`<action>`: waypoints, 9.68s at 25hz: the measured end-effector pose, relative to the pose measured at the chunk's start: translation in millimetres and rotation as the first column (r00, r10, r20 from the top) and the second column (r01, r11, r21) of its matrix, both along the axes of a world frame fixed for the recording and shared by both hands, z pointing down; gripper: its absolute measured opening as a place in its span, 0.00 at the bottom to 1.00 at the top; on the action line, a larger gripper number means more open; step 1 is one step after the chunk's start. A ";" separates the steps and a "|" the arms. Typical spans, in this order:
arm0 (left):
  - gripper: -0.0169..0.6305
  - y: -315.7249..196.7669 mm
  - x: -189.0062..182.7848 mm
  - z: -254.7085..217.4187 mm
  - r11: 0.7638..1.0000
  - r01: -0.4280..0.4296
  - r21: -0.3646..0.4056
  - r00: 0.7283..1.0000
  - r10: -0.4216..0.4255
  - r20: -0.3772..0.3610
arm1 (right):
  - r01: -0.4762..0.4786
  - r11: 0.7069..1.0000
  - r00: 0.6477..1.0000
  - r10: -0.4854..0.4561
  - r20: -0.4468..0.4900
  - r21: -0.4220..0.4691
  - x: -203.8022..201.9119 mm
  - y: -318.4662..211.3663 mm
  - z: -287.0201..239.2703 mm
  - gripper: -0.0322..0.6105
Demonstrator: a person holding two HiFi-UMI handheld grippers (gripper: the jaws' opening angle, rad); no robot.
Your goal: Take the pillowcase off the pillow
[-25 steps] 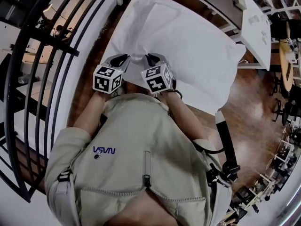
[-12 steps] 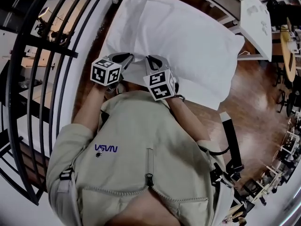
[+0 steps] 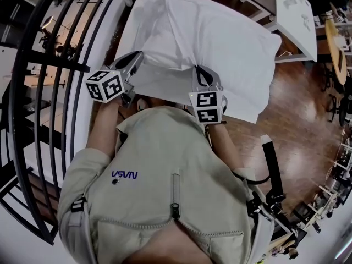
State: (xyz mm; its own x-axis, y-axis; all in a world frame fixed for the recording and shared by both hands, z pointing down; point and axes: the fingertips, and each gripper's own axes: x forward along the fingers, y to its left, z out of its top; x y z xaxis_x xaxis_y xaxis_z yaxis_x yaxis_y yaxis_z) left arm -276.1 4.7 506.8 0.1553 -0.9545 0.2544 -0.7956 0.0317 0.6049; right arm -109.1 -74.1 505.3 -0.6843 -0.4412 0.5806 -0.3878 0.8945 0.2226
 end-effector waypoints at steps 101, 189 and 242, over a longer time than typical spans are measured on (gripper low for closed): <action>0.06 -94.5 62.1 -38.4 0.967 -0.257 -0.004 0.791 0.213 0.573 | 0.242 0.957 0.968 -0.228 -0.101 0.161 -206.1 -131.0 -48.9 0.07; 0.54 -151.4 -38.7 44.9 0.965 -0.104 -0.242 0.969 0.153 0.194 | 0.054 0.897 0.998 -0.067 -0.014 -0.438 56.3 29.1 54.9 0.14; 0.25 -93.2 -15.4 6.9 0.994 -0.095 -0.056 0.923 0.109 0.369 | -0.343 0.939 0.930 0.339 0.142 0.001 -1.7 -223.8 -28.2 0.21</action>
